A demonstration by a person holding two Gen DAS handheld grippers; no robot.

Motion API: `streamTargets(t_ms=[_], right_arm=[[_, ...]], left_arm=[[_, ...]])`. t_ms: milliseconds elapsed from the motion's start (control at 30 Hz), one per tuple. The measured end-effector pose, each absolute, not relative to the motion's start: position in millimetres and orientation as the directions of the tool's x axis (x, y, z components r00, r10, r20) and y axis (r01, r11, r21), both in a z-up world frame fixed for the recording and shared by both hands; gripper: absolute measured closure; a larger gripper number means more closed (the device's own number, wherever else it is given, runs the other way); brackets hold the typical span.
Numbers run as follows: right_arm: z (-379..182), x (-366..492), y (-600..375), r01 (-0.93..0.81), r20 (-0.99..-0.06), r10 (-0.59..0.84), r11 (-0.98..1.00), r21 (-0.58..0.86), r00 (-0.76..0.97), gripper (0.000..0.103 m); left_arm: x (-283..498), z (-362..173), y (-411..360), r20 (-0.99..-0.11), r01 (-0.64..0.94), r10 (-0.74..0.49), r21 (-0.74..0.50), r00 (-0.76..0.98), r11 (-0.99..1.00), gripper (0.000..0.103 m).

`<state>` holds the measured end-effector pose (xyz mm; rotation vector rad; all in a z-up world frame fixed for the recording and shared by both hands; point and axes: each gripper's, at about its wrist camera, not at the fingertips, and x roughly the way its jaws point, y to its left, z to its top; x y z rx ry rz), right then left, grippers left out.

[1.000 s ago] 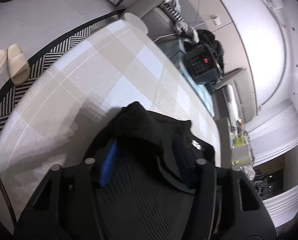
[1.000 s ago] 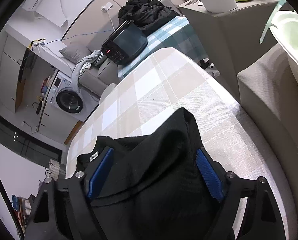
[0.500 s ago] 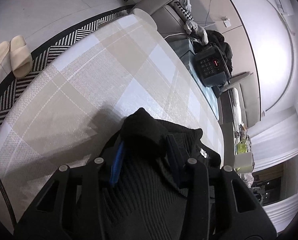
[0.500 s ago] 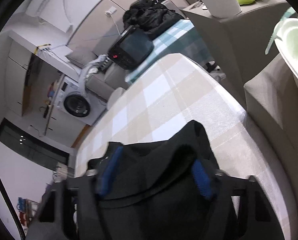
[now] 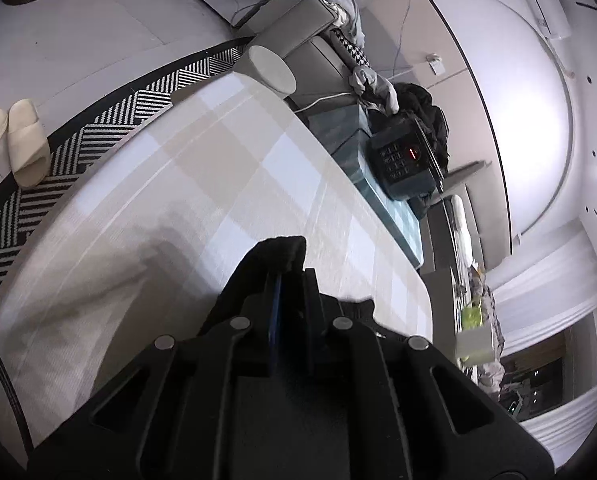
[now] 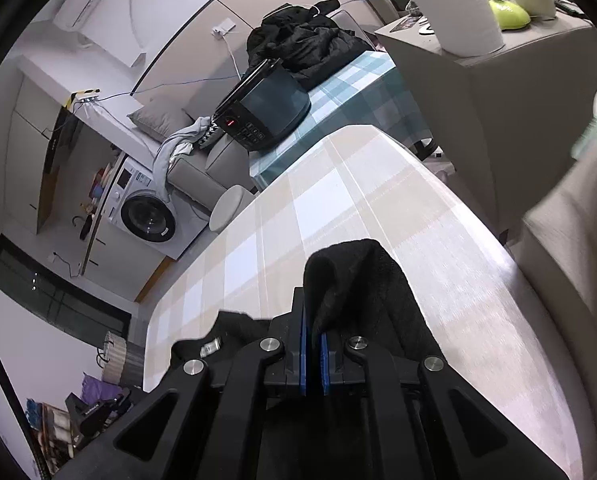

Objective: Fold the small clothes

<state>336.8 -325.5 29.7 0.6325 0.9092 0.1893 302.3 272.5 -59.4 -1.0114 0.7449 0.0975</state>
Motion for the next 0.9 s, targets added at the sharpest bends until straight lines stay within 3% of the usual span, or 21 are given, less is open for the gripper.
streamTargets(t_ms=[167, 300, 400, 633, 733, 833, 900], right_arm=[[16.1, 360.1, -324.5, 0.148, -0.691, 0.398, 0.796, 0.587, 0.603, 0.098], [5.3, 364.1, -335.8, 0.204, -0.698, 0.423, 0.754, 0.625, 0.578, 0.083], [12.0, 353.2, -344.4, 0.216, -0.694, 0.371, 0.768, 0.602, 0.617, 0.064], [33.2, 328.7, -337.1, 0.142, -0.736, 0.313, 0.864, 0.483, 0.600, 0.063], [41.4, 309.0, -327.1, 0.083, -0.761, 0.284, 0.911, 0.403, 0.583, 0.054], [49.3, 281.6, -317.4, 0.000, -0.772, 0.265, 0.946, 0.325, 0.577, 0.032], [53.8, 256.3, -311.9, -0.060, -0.778, 0.243, 0.965, 0.257, 0.579, 0.016]], left_arm=[[330.1, -67.3, 291.3, -0.630, -0.457, -0.188, -0.707, 0.753, 0.539, 0.096], [333.8, -76.7, 300.3, -0.657, -0.485, -0.215, -0.704, 0.723, 0.519, 0.095], [326.1, -79.3, 297.3, -0.679, -0.494, -0.207, -0.678, 0.705, 0.545, 0.077], [295.2, -68.3, 277.7, -0.700, -0.477, -0.196, -0.638, 0.687, 0.604, 0.060], [263.8, -58.0, 263.3, -0.712, -0.463, -0.182, -0.606, 0.678, 0.647, 0.048], [236.1, -47.3, 246.6, -0.729, -0.434, -0.163, -0.555, 0.665, 0.710, 0.030], [216.1, -40.4, 235.5, -0.733, -0.407, -0.150, -0.522, 0.663, 0.750, 0.025]])
